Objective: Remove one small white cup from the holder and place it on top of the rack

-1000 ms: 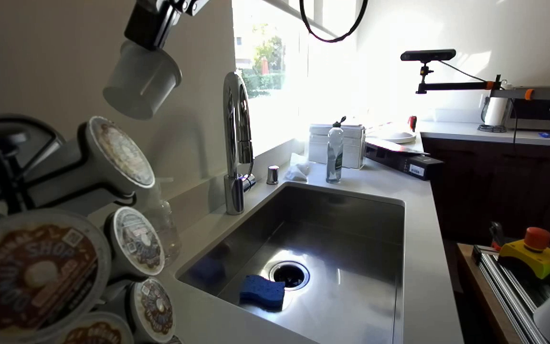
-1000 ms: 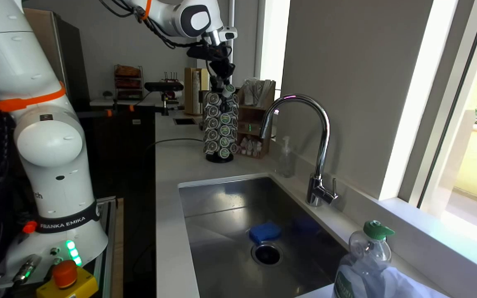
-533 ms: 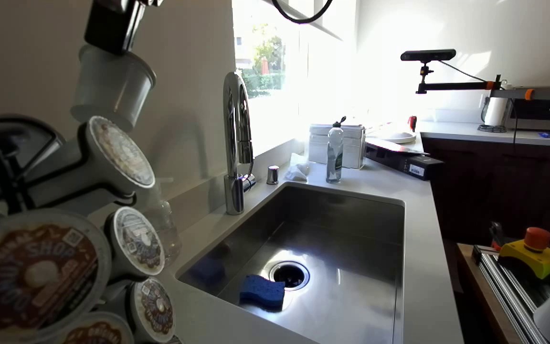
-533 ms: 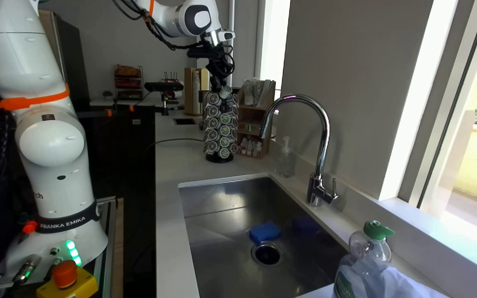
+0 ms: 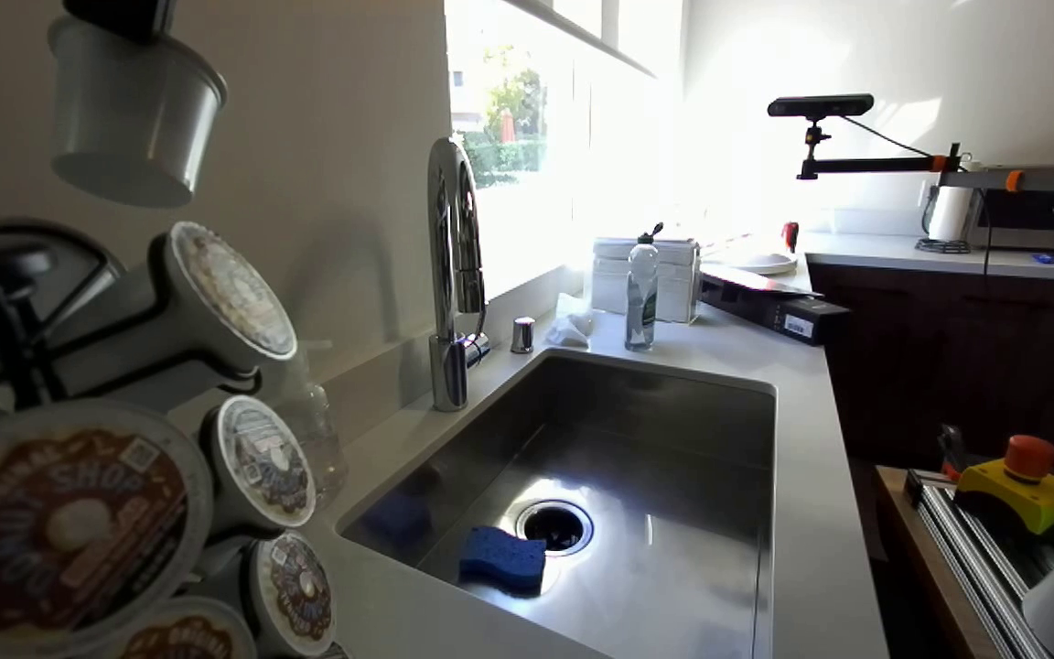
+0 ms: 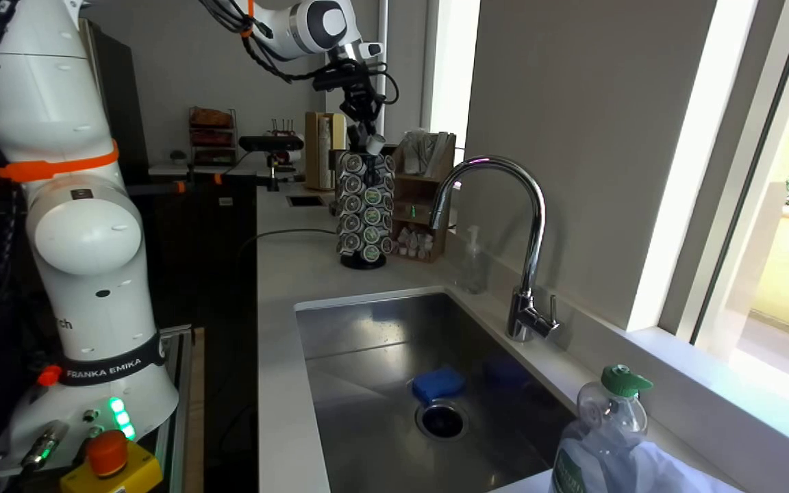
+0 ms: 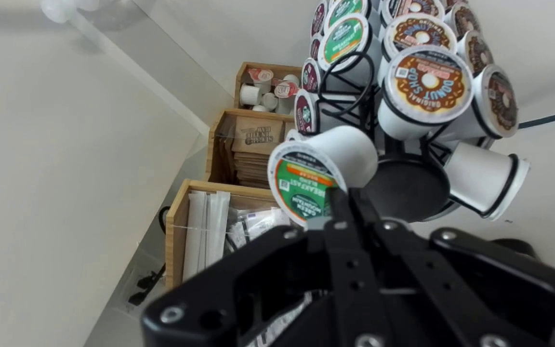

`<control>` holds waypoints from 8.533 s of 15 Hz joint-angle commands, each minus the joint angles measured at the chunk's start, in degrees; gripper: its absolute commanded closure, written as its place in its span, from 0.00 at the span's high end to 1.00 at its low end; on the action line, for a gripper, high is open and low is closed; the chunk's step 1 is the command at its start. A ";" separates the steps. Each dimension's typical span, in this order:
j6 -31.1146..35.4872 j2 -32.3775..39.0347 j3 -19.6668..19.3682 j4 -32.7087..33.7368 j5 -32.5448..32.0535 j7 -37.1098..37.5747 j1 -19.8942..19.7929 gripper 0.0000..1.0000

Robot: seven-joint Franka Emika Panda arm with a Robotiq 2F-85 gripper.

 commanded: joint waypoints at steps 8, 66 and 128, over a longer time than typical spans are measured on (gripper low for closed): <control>-1.40 2.77 2.29 3.00 -6.93 -8.71 3.07 0.01; 5.78 1.92 3.40 -2.46 -18.48 -21.60 5.07 0.01; -1.95 -1.91 2.61 4.46 -6.19 6.04 3.10 1.00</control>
